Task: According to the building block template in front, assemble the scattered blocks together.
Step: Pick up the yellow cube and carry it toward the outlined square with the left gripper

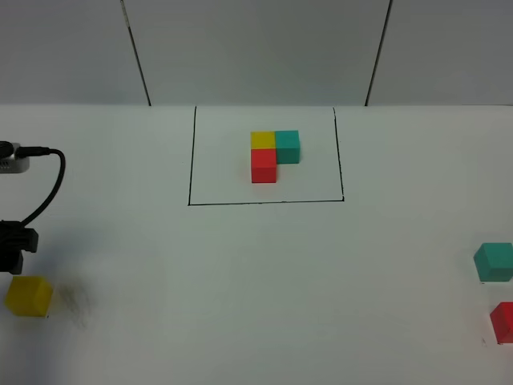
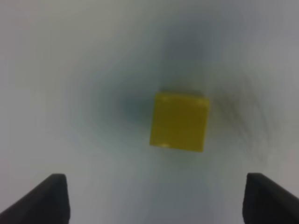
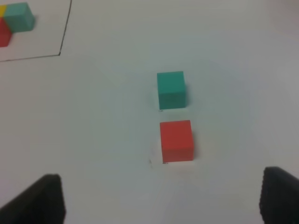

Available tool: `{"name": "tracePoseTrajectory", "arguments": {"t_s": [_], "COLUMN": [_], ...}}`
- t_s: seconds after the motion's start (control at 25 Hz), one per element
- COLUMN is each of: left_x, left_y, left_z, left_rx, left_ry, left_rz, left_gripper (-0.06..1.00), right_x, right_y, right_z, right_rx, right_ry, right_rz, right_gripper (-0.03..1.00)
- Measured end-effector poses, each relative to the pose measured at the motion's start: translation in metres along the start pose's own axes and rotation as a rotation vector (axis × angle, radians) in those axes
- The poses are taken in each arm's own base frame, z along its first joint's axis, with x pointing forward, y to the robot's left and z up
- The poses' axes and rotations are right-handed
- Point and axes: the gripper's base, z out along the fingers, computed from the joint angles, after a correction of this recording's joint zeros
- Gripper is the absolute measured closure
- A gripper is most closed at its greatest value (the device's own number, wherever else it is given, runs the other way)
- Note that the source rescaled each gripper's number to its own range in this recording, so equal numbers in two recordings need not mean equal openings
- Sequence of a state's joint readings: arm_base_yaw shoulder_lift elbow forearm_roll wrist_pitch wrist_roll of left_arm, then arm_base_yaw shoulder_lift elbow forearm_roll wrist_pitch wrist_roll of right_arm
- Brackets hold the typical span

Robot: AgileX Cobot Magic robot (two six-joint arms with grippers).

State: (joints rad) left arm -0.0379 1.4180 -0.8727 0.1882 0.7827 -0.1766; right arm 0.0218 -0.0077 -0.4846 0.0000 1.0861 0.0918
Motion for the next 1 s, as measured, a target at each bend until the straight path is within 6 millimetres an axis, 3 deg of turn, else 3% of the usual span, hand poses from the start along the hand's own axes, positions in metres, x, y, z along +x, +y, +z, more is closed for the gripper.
{"name": "tracePoseTrajectory", "arguments": {"t_s": [0.64, 1.0], "left_x": [-0.014, -0.016], "left_y": [-0.013, -0.017], "left_z": [0.07, 0.096], "left_rx": [0.01, 0.018], "left_ry": [0.127, 0.154], "left_rz": [0.026, 0.031], "left_gripper": [0.3, 0.3], "right_x": [0.0, 0.0], "right_y": [0.0, 0.0], "right_z": [0.0, 0.0], "right_rx": [0.0, 0.0], "right_ry": [0.0, 0.0], "right_rz": [0.0, 0.0], "right_gripper": [0.26, 0.26]}}
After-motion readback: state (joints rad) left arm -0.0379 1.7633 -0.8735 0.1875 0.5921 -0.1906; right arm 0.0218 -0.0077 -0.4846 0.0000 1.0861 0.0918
